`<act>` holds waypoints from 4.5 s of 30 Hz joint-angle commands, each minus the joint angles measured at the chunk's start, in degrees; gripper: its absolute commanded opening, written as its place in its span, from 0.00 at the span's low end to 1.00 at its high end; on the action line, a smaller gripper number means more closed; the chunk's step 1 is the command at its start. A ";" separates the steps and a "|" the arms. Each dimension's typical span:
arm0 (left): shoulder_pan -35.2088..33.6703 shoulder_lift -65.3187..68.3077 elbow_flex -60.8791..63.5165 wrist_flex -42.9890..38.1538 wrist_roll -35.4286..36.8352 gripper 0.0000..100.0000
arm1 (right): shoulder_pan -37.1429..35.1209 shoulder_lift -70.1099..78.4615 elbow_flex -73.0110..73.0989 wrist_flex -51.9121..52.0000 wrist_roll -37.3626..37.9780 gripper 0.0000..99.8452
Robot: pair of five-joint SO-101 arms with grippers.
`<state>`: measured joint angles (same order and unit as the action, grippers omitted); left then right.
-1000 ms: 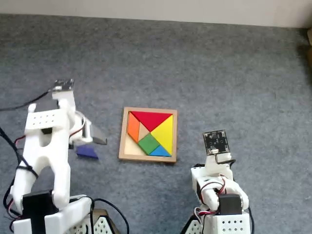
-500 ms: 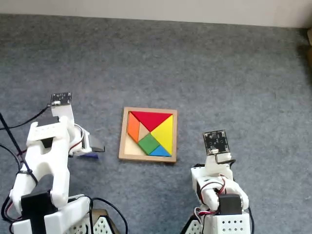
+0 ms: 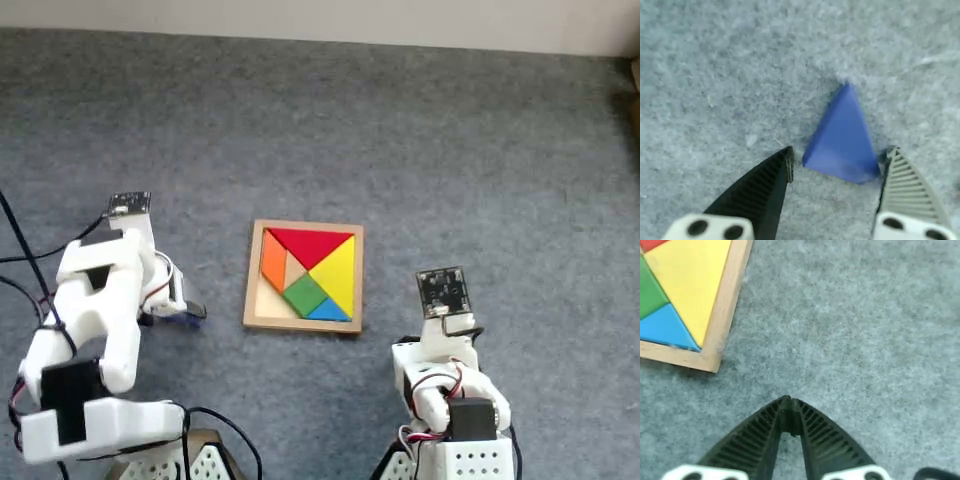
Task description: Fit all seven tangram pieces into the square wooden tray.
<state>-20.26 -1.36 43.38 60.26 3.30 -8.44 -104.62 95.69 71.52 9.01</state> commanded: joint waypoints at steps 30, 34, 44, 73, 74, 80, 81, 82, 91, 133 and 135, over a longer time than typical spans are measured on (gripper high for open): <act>11.38 -14.37 -7.34 10.81 0.00 0.19 | 0.22 -1.10 8.57 0.48 -0.18 0.01; 15.34 -15.96 -7.34 11.16 3.34 0.19 | 0.22 -1.10 8.57 0.48 -0.18 0.01; 29.93 -15.87 -7.34 9.23 16.53 0.19 | 0.22 -1.10 8.57 0.48 -0.18 0.01; 38.99 -15.96 0.31 -4.57 18.73 0.32 | 0.48 -1.10 8.57 0.48 -0.18 0.01; 38.99 -15.96 0.22 -4.66 18.73 0.32 | 0.48 -1.10 8.57 0.48 -0.18 0.01; 38.90 -15.96 0.31 -6.59 18.55 0.29 | 0.48 -1.10 8.57 0.48 -0.18 0.01; 38.29 -15.96 0.40 -6.86 18.55 0.28 | 0.48 -1.10 8.57 0.48 -0.18 0.01; 37.41 -15.96 0.40 -7.03 18.64 0.27 | 0.48 -1.10 8.57 0.48 -0.18 0.01; 33.54 -15.87 2.33 -7.65 18.29 0.24 | 0.48 -1.10 8.57 0.48 -0.18 0.01; 37.41 -15.78 9.54 -16.53 29.89 0.06 | 0.40 -1.10 8.57 0.48 -0.18 0.01; 37.14 -15.87 11.03 -20.22 29.98 0.04 | 0.40 -1.10 8.57 0.48 -0.18 0.01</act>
<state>16.22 -15.43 53.58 44.09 32.66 -8.44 -104.62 95.69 71.52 9.01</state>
